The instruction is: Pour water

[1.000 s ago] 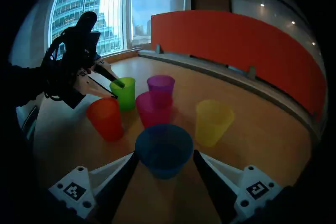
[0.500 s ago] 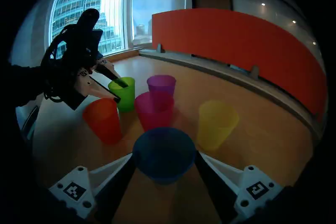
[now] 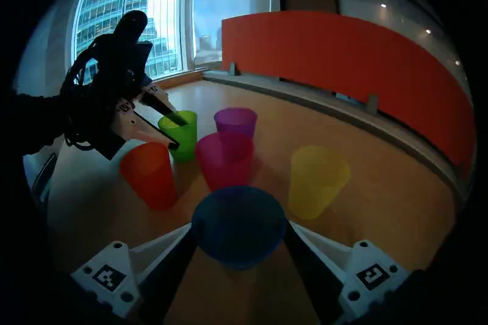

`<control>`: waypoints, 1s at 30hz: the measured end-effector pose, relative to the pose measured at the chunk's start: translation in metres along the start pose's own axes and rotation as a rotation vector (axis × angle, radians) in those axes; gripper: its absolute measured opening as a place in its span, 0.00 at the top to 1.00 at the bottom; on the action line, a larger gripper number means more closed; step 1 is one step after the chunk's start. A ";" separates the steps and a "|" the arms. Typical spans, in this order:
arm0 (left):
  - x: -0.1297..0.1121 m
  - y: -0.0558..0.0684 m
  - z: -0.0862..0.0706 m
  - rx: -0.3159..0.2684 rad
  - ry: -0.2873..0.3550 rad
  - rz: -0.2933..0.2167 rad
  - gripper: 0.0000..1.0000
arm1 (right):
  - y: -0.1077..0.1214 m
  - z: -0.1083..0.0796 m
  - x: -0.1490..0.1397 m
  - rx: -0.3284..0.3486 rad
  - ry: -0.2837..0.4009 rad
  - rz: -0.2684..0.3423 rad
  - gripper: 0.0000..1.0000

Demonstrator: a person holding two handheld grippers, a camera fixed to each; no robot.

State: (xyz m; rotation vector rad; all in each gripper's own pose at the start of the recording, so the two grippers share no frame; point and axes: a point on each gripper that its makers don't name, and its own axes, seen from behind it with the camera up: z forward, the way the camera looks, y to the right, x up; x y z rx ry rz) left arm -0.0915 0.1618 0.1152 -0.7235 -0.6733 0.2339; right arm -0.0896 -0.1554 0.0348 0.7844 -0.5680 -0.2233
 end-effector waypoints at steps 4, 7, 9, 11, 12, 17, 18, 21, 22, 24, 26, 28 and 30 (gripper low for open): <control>0.000 0.001 -0.001 -0.001 0.004 0.006 0.15 | -0.001 0.001 0.000 0.002 -0.002 -0.002 0.03; 0.001 0.001 -0.002 0.000 0.008 0.007 0.16 | -0.002 0.001 0.000 0.006 -0.003 -0.002 0.07; 0.002 0.001 -0.003 -0.002 0.011 0.004 0.16 | -0.003 0.001 0.000 0.007 -0.003 -0.001 0.09; 0.003 0.001 -0.004 -0.007 0.016 -0.003 0.16 | -0.003 0.001 0.000 0.006 -0.004 0.001 0.09; 0.004 0.001 -0.005 -0.009 0.018 -0.006 0.16 | -0.003 0.001 0.000 0.006 -0.004 0.001 0.09; 0.008 0.001 -0.008 -0.010 0.036 -0.019 0.16 | -0.003 -0.001 -0.001 0.007 -0.008 0.004 0.10; 0.009 0.001 -0.009 -0.010 0.039 -0.021 0.16 | -0.003 -0.001 -0.001 0.007 -0.009 0.004 0.10; 0.011 0.002 -0.013 -0.011 0.050 -0.028 0.16 | -0.005 -0.004 -0.002 0.010 -0.011 0.003 0.10; 0.012 0.002 -0.015 -0.011 0.053 -0.031 0.16 | -0.005 -0.005 -0.002 0.011 -0.010 0.003 0.10; 0.014 0.002 -0.018 -0.011 0.061 -0.035 0.16 | -0.006 -0.008 0.000 0.011 -0.007 0.004 0.10; 0.016 0.003 -0.021 -0.011 0.070 -0.040 0.16 | -0.007 -0.012 0.003 0.010 0.001 0.005 0.10; 0.019 0.005 -0.025 -0.011 0.080 -0.042 0.16 | -0.007 -0.016 0.007 0.008 0.010 0.006 0.10; 0.022 0.006 -0.030 -0.009 0.090 -0.041 0.16 | -0.008 -0.020 0.011 0.006 0.019 0.007 0.10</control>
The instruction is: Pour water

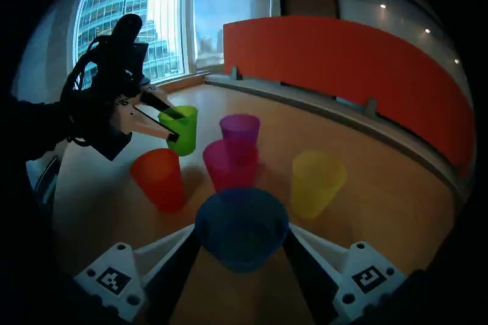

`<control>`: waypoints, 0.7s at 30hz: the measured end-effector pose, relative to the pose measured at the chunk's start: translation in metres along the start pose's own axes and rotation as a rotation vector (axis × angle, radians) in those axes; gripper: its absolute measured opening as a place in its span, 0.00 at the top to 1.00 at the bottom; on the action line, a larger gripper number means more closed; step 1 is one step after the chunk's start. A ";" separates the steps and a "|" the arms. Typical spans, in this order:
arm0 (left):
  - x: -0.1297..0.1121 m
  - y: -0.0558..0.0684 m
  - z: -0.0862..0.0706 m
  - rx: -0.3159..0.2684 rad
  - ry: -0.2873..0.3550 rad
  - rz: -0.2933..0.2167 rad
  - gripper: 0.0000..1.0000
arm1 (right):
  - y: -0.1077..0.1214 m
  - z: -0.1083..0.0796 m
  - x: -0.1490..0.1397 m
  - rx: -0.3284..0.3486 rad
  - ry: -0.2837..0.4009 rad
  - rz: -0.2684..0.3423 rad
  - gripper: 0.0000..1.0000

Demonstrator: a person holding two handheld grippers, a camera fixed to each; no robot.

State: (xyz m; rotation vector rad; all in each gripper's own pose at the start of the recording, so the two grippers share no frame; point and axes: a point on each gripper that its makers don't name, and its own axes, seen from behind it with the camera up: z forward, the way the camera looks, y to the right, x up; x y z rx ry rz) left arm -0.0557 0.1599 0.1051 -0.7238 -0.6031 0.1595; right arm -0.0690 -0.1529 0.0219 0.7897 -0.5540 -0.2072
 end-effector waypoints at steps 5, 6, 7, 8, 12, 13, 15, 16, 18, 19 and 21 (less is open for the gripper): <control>0.013 0.005 -0.015 0.011 0.041 0.016 0.16 | -0.002 -0.012 0.009 -0.007 0.017 -0.002 0.10; 0.016 0.006 -0.018 0.013 0.051 0.018 0.16 | -0.002 -0.015 0.011 -0.008 0.021 -0.003 0.10; 0.019 0.008 -0.022 0.014 0.061 0.019 0.16 | -0.003 -0.017 0.013 -0.010 0.025 -0.004 0.10; 0.022 0.010 -0.025 0.015 0.070 0.020 0.16 | -0.004 -0.020 0.014 -0.012 0.029 -0.004 0.10; 0.034 0.015 -0.039 0.020 0.112 0.021 0.16 | -0.006 -0.029 0.023 -0.018 0.048 -0.003 0.10; 0.037 0.017 -0.043 0.020 0.124 0.022 0.16 | -0.007 -0.032 0.025 -0.019 0.055 -0.003 0.10; 0.043 0.021 -0.050 0.019 0.146 0.023 0.16 | -0.009 -0.037 0.030 -0.021 0.066 -0.002 0.10; 0.046 0.022 -0.053 0.020 0.159 0.023 0.16 | -0.010 -0.039 0.033 -0.021 0.073 -0.002 0.10; 0.051 0.025 -0.060 0.022 0.180 0.024 0.16 | -0.012 -0.044 0.038 -0.020 0.084 -0.001 0.10; 0.054 0.026 -0.063 0.024 0.192 0.025 0.16 | -0.013 -0.046 0.041 -0.019 0.091 -0.002 0.10; 0.058 0.028 -0.070 0.029 0.212 0.027 0.16 | -0.015 -0.049 0.046 -0.017 0.102 -0.002 0.10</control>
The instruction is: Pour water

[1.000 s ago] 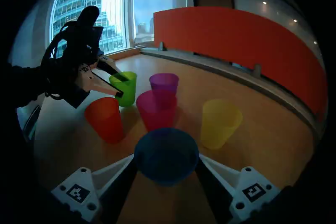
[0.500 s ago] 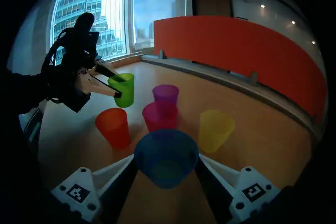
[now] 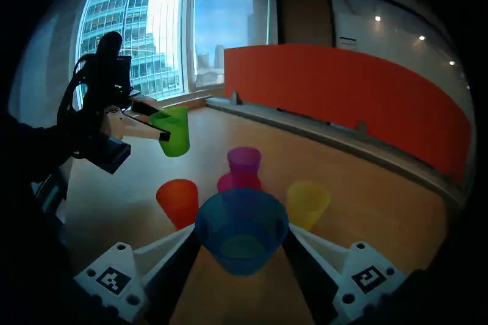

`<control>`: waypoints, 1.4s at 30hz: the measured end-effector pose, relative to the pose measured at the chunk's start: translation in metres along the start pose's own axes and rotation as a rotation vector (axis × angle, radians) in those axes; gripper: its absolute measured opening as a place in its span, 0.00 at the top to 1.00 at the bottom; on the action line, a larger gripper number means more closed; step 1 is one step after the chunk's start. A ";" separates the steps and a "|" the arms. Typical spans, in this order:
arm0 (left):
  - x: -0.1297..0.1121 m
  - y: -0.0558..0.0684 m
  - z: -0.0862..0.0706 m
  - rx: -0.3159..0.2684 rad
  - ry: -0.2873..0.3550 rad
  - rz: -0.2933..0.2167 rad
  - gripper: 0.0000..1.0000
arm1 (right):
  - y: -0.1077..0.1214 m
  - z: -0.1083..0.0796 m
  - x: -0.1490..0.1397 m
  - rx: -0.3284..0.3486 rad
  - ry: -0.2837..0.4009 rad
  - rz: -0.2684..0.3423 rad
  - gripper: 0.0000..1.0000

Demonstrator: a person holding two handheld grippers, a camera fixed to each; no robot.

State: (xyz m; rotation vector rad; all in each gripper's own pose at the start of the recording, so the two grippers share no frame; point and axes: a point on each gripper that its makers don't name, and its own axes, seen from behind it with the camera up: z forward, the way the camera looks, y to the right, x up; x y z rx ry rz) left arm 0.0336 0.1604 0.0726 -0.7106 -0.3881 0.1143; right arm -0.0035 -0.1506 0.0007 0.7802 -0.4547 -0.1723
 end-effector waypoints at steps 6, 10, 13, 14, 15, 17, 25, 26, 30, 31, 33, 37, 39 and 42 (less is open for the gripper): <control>0.014 0.007 -0.014 0.008 0.049 0.008 0.16 | -0.007 -0.007 0.012 0.006 0.028 -0.002 0.10; 0.023 0.011 -0.022 0.012 0.078 0.010 0.16 | -0.009 -0.010 0.021 0.004 0.050 -0.003 0.10; 0.029 0.015 -0.026 0.010 0.098 0.009 0.16 | -0.011 -0.012 0.026 0.002 0.067 -0.007 0.10; 0.030 0.017 -0.028 0.008 0.104 0.009 0.16 | -0.011 -0.013 0.028 0.002 0.071 -0.009 0.10; 0.032 0.018 -0.029 0.007 0.109 0.008 0.16 | -0.012 -0.013 0.029 0.003 0.076 -0.012 0.10; 0.034 0.021 -0.031 0.006 0.118 0.008 0.16 | -0.013 -0.015 0.033 0.004 0.086 -0.017 0.10; 0.042 0.029 -0.038 -0.004 0.148 0.008 0.16 | -0.018 -0.019 0.048 0.005 0.136 -0.023 0.10; 0.043 0.029 -0.039 -0.004 0.153 0.007 0.16 | -0.018 -0.020 0.050 0.005 0.142 -0.023 0.10; 0.045 0.033 -0.043 -0.011 0.169 0.003 0.16 | -0.020 -0.023 0.060 0.008 0.174 -0.025 0.10; 0.046 0.034 -0.044 -0.012 0.174 0.003 0.16 | -0.021 -0.023 0.062 0.008 0.181 -0.025 0.10; 0.048 0.035 -0.045 -0.014 0.181 0.002 0.16 | -0.022 -0.024 0.065 0.008 0.193 -0.026 0.10; 0.050 0.036 -0.048 -0.015 0.193 0.000 0.16 | -0.023 -0.026 0.071 0.005 0.212 -0.029 0.10; 0.051 0.037 -0.048 -0.015 0.196 -0.002 0.16 | -0.023 -0.026 0.074 0.004 0.220 -0.029 0.10; 0.052 0.039 -0.050 -0.019 0.201 -0.002 0.16 | -0.024 -0.027 0.079 0.004 0.236 -0.031 0.10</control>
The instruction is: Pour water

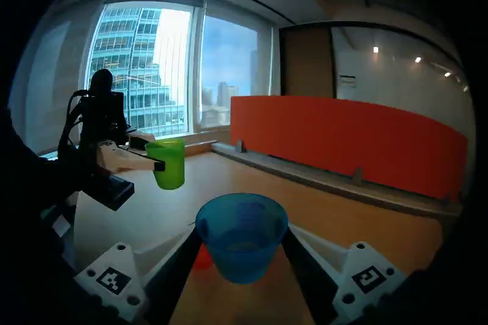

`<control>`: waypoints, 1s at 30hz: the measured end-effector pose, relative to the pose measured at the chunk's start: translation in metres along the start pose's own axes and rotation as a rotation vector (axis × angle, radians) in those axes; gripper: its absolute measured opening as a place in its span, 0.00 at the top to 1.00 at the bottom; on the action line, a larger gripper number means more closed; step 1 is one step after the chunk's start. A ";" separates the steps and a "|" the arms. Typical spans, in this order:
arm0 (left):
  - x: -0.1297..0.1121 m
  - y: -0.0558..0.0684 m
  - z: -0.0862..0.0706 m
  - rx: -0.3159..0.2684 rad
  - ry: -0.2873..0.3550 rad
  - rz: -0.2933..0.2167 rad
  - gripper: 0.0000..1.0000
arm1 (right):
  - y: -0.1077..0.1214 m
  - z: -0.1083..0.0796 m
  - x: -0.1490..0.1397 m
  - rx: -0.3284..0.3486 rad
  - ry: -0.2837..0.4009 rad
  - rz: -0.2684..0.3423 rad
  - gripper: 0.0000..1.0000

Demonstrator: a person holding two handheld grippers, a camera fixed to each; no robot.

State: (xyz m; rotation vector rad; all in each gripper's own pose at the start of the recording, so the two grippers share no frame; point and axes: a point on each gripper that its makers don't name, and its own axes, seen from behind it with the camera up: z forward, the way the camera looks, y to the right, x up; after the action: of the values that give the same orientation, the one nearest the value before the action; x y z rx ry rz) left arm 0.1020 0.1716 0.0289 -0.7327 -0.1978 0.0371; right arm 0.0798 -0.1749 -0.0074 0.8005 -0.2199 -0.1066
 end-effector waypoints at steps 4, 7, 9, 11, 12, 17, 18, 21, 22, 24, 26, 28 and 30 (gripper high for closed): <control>0.002 0.004 -0.001 -0.006 0.006 0.001 0.16 | -0.001 0.001 0.007 0.002 0.023 -0.002 0.10; 0.003 0.006 -0.001 -0.009 0.009 0.000 0.16 | -0.002 0.002 0.011 0.003 0.036 -0.004 0.10; 0.003 0.007 0.000 -0.011 0.010 -0.001 0.16 | -0.003 0.002 0.014 0.003 0.045 -0.007 0.10; 0.003 0.008 0.000 -0.013 0.012 -0.002 0.16 | -0.002 0.003 0.017 0.002 0.054 -0.010 0.10; 0.004 0.009 0.000 -0.013 0.013 -0.002 0.16 | -0.003 0.003 0.019 0.002 0.058 -0.011 0.10; 0.006 0.013 -0.001 -0.020 0.024 -0.001 0.16 | -0.004 0.005 0.026 0.006 0.074 -0.016 0.10; 0.006 0.013 -0.002 -0.021 0.026 0.000 0.16 | -0.004 0.005 0.027 0.006 0.076 -0.017 0.10; 0.006 0.015 -0.003 -0.022 0.033 0.006 0.15 | -0.004 0.005 0.029 0.008 0.080 -0.021 0.10; 0.006 0.016 -0.003 -0.021 0.034 0.007 0.15 | -0.003 0.005 0.030 0.008 0.081 -0.023 0.10; 0.005 0.016 -0.003 -0.021 0.036 0.008 0.15 | -0.003 0.005 0.032 0.008 0.082 -0.025 0.10; 0.004 0.018 -0.003 -0.023 0.036 0.005 0.15 | -0.003 0.005 0.034 0.008 0.082 -0.028 0.10; 0.004 0.019 -0.003 -0.027 0.037 0.003 0.16 | -0.004 0.005 0.035 0.008 0.083 -0.032 0.10; 0.003 0.020 -0.003 -0.029 0.039 0.001 0.15 | -0.004 0.005 0.037 0.009 0.084 -0.037 0.10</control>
State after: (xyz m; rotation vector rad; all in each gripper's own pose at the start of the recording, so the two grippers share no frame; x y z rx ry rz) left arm 0.1064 0.1848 0.0146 -0.7623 -0.1610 0.0210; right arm 0.1146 -0.1877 -0.0011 0.8167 -0.1268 -0.1065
